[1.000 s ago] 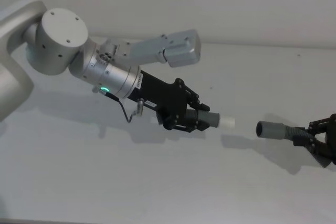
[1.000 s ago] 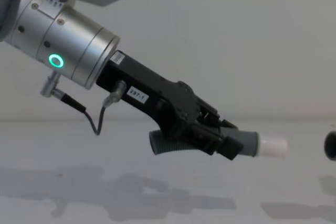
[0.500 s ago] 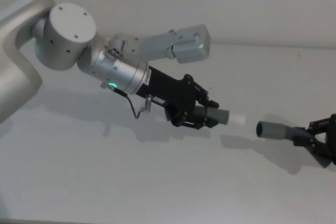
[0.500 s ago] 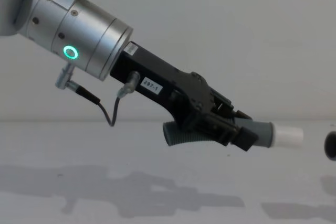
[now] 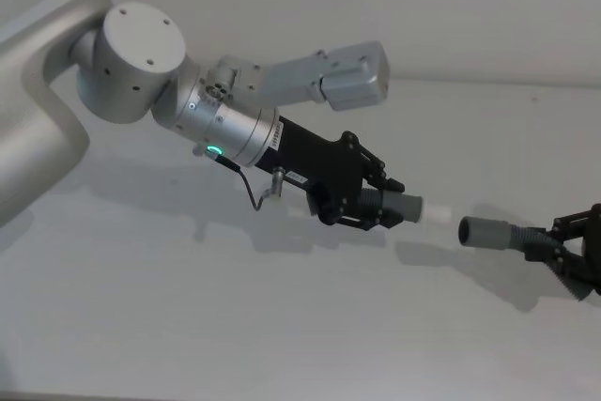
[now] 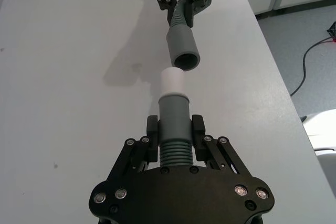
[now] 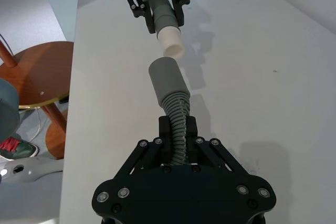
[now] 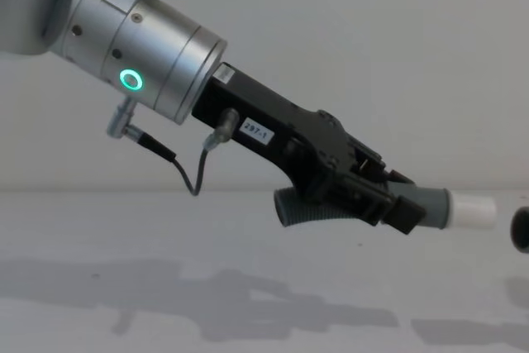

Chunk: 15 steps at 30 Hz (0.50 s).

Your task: Use both hands to pick up one end of the pipe from the table, align the ends, and insert them.

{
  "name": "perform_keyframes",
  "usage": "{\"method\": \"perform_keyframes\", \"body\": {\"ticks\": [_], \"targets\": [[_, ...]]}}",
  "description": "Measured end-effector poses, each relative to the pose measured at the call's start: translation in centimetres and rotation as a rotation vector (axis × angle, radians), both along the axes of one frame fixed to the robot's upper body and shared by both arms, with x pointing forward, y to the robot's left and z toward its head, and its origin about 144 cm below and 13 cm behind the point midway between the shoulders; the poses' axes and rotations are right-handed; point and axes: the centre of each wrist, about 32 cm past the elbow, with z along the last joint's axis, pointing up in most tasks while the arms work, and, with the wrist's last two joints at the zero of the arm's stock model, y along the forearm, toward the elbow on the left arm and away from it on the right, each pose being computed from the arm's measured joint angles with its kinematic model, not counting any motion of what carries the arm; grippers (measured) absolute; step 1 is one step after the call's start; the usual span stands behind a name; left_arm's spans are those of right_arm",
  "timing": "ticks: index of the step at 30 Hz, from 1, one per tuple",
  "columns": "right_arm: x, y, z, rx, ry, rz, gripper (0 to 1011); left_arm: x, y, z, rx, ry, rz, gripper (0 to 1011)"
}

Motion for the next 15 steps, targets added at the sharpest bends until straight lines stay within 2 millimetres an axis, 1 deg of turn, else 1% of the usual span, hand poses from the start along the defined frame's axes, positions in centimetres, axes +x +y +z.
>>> {"method": "perform_keyframes", "body": {"ticks": [15], "targets": [[0.0,0.0,0.0,0.0,0.0,0.0,158,0.42,-0.82,0.01,0.002,0.022,-0.029,368]]}}
